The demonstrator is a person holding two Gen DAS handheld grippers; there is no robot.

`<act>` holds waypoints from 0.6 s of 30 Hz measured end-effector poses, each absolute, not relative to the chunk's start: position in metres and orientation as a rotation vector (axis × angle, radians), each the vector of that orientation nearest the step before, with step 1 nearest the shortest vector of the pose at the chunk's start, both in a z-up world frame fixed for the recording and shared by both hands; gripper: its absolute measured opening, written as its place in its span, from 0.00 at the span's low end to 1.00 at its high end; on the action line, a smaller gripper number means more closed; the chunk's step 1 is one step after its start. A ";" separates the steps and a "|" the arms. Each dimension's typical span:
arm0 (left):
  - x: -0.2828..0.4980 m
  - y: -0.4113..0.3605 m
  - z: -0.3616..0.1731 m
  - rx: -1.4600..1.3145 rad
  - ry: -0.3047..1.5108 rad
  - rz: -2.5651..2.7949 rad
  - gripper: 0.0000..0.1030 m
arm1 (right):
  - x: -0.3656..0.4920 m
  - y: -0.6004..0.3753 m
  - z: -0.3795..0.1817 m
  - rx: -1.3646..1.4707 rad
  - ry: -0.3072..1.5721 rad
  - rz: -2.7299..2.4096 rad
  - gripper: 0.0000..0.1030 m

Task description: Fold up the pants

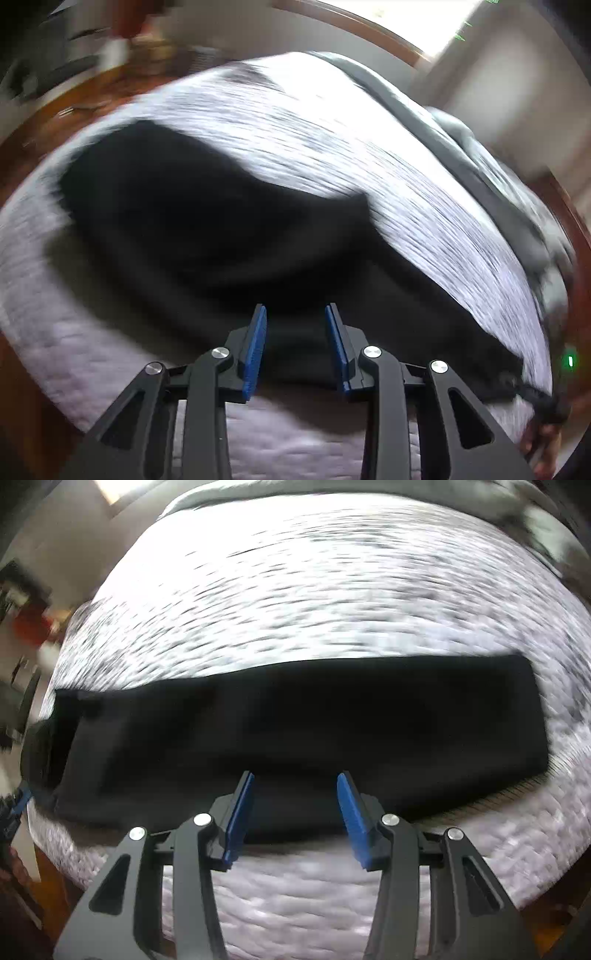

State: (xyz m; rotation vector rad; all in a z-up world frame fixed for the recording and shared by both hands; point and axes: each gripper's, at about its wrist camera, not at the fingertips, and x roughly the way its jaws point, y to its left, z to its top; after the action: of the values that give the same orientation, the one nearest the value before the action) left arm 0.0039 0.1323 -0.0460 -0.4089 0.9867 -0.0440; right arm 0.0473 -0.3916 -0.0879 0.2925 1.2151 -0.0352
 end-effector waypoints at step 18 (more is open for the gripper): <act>0.049 -0.047 -0.104 -0.063 1.193 -0.246 0.49 | -0.003 -0.538 -0.139 0.668 1.220 -0.192 0.61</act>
State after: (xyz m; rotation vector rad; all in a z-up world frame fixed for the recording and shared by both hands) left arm 0.0487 -0.0469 -0.1043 -0.0627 1.1928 -0.2463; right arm -0.0026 -0.5376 -0.1390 0.6679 1.2197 -0.1922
